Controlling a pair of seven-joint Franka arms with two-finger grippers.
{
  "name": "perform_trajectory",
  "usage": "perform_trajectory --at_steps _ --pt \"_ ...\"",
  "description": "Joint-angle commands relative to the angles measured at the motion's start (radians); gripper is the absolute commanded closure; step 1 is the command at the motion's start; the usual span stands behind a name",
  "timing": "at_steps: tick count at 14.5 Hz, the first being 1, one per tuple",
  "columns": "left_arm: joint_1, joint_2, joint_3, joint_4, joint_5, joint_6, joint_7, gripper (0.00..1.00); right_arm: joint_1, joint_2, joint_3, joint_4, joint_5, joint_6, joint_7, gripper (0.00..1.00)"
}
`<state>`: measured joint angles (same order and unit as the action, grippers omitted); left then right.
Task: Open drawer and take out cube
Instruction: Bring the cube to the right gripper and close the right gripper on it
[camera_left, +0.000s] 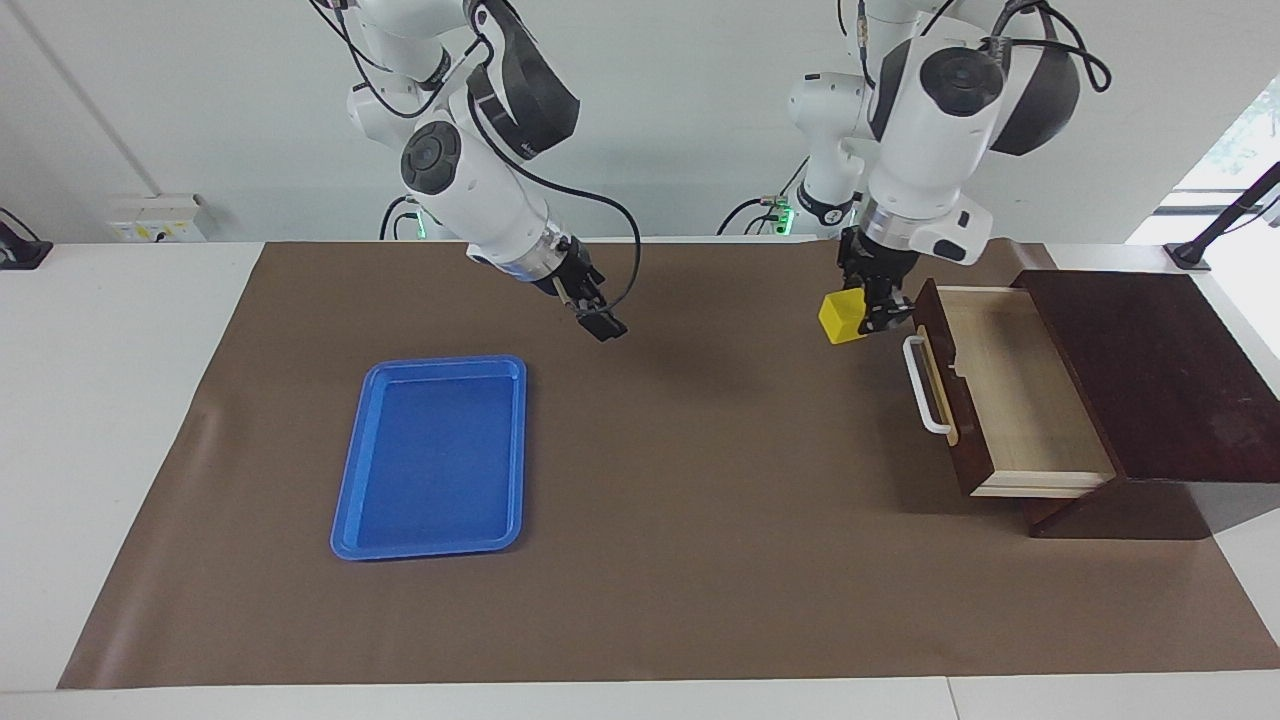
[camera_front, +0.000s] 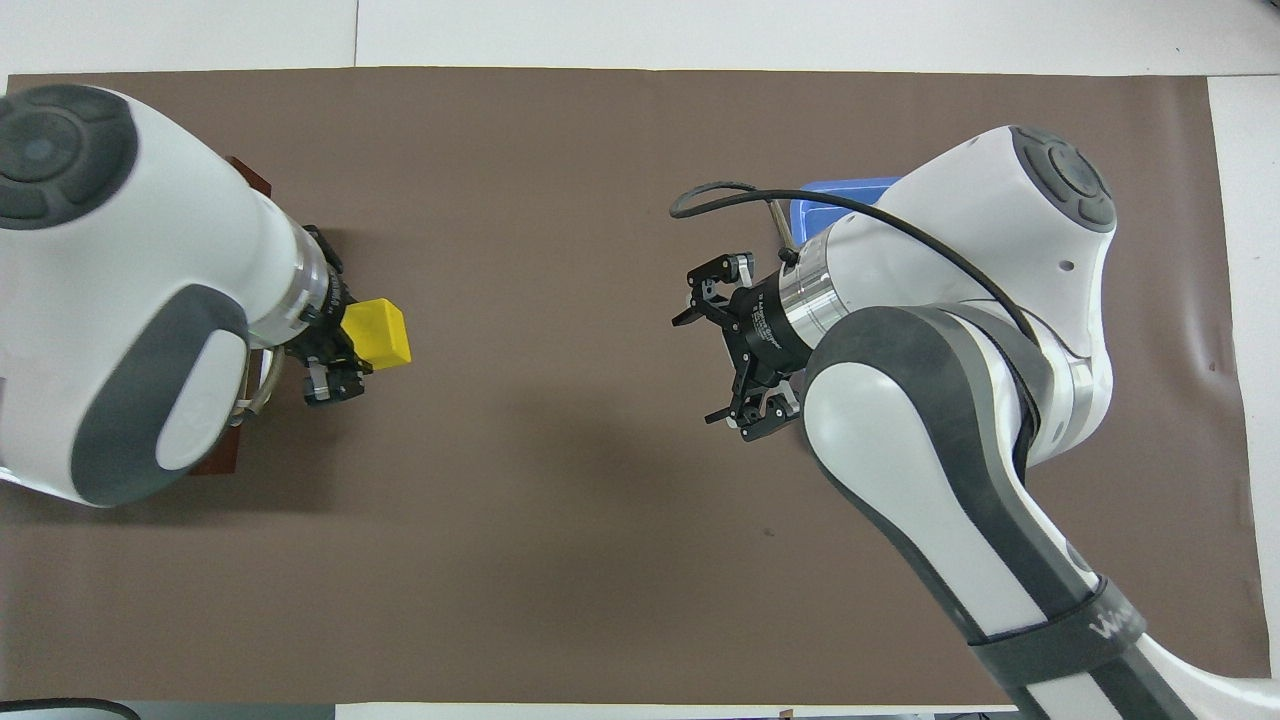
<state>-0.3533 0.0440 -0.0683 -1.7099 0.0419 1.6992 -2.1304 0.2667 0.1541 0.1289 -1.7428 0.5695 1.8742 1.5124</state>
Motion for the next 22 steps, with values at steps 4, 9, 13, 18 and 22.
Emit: perform_trajectory --at_steps 4,9,13,18,22 --pt "-0.144 -0.072 0.016 -0.122 -0.043 0.149 -0.205 1.00 0.017 0.042 0.003 -0.003 0.148 0.037 0.009 0.00" --pt "-0.214 -0.061 0.018 -0.123 -0.043 0.192 -0.256 1.00 0.023 0.133 0.003 0.064 0.228 0.025 -0.004 0.00" --pt "-0.248 -0.024 0.016 -0.120 -0.043 0.217 -0.328 1.00 0.044 0.252 0.006 0.192 0.282 0.025 -0.009 0.00" --pt "-0.263 -0.007 0.018 -0.114 -0.042 0.223 -0.347 1.00 0.074 0.255 0.006 0.198 0.247 0.000 -0.148 0.00" --pt "-0.257 -0.004 0.018 -0.112 -0.043 0.223 -0.348 1.00 0.083 0.252 0.006 0.197 0.257 0.002 -0.189 0.00"
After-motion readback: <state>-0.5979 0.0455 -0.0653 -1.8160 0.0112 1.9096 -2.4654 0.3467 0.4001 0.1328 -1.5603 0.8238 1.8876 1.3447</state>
